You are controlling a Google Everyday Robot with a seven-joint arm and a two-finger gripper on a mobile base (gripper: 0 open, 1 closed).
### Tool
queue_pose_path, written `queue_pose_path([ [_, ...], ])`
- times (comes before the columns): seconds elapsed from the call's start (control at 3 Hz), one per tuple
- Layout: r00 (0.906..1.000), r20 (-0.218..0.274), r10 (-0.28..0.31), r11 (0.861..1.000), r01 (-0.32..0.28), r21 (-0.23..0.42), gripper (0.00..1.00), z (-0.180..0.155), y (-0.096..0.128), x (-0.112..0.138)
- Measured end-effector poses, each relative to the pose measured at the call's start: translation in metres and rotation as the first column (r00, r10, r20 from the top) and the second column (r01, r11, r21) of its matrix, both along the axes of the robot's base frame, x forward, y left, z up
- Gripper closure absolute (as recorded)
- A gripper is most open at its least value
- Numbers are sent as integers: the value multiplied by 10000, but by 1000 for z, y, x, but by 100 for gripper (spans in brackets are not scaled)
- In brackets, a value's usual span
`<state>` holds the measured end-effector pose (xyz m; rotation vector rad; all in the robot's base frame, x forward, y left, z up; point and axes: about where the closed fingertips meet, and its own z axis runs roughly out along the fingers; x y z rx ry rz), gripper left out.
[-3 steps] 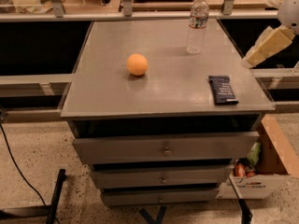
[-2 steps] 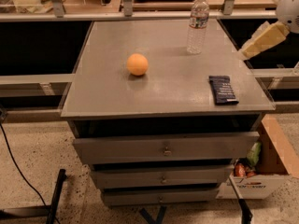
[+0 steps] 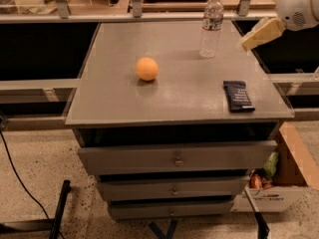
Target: Pick water bottle
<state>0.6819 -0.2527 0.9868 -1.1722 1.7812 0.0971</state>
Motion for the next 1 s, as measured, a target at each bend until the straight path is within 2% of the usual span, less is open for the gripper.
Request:
queue_pose_path([
  [0.33, 9995, 171, 273, 9950, -288, 956, 0, 0, 14, 29],
  [0.67, 9986, 97, 523, 9757, -532, 2127, 0, -9, 26, 54],
  [1.0, 9982, -6, 604, 9613, -580, 2694, 0, -20, 40, 76],
])
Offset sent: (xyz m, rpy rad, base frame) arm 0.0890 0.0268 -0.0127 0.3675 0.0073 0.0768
